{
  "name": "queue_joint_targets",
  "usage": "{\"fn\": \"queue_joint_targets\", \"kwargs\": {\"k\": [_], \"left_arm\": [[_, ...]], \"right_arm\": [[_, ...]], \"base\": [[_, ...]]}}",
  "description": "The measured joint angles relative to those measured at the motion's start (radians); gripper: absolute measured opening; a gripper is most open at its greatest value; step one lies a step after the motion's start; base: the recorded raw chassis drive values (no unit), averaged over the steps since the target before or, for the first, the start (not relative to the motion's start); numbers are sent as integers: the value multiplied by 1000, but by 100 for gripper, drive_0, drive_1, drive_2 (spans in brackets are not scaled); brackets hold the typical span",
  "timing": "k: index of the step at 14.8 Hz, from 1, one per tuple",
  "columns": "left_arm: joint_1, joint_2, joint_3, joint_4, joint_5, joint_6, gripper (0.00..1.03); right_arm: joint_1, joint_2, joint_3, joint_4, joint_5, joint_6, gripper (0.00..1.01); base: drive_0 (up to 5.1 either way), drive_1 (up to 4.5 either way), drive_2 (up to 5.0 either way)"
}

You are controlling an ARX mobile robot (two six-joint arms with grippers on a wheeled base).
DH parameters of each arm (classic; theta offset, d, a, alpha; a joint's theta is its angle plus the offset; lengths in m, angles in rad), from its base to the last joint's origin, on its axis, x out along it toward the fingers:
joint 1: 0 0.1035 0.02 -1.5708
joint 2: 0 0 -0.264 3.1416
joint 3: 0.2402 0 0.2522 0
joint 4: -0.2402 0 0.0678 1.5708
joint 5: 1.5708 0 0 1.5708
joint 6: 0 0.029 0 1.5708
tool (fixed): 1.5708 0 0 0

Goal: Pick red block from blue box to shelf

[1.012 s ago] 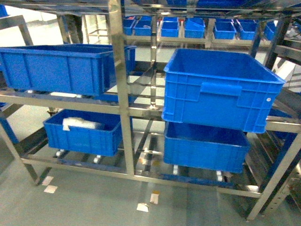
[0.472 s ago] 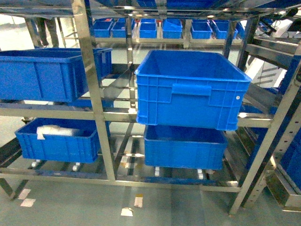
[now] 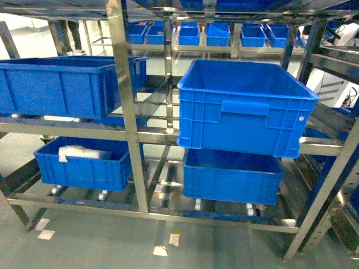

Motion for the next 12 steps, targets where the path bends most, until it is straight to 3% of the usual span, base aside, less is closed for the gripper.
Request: {"fn": "queue_joint_targets", "kwargs": {"k": [12], "left_arm": [[0,0,0,2,0,0,98]], "right_arm": [[0,0,0,2,0,0,29]], "base": [[-4,413,-421]]}}
